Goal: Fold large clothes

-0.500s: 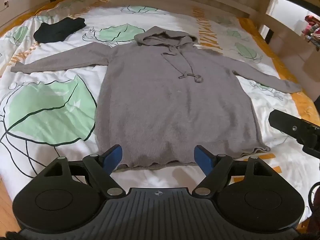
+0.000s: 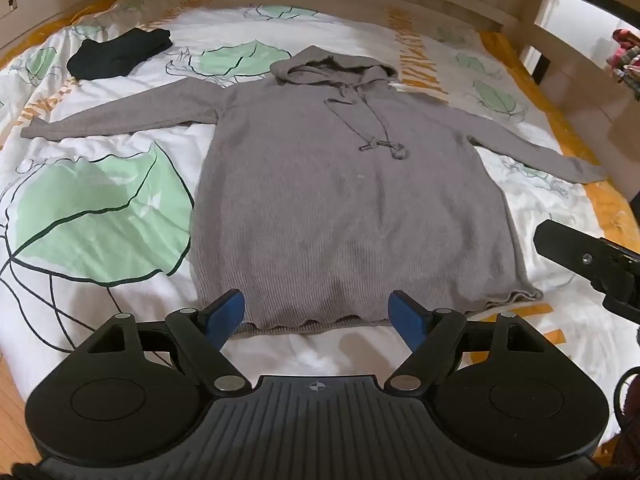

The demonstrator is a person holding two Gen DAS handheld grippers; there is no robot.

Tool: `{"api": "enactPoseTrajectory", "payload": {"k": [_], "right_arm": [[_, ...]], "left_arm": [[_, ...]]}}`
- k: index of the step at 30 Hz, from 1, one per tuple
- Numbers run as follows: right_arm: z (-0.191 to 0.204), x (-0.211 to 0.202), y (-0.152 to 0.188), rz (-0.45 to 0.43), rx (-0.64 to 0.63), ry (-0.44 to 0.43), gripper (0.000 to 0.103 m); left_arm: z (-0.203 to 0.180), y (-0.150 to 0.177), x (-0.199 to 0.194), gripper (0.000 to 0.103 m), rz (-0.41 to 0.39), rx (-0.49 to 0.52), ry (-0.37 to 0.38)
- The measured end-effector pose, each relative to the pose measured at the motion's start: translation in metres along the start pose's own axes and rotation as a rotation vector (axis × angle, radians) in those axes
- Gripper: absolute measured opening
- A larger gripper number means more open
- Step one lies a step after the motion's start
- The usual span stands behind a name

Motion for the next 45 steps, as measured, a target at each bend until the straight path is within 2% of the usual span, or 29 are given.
{"api": "enactPoseTrajectory", "payload": {"k": [29,45], "right_arm": [[0.01,0.005,0.0,0.014,-0.013,-0.025,0.102],[0.017,0.02,0.005,0.058,-0.024,-0.057,0.102]], "left_arm": [[0.004,-0.001,0.002,0.078,0.01,-0.008,-0.008],[0.012,0.0,0.012,0.078,0.045,-0.024,-0.029]]}}
Point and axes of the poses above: each gripper's, at about its wrist camera, not at the fingertips, and x roughly the way its jaws point, z to its left, y to its underside, the point moved 10 cm from there along x, roughly the way its jaws point, and after that the axes turned 7 degrees about -z, right-handed, at the moved point
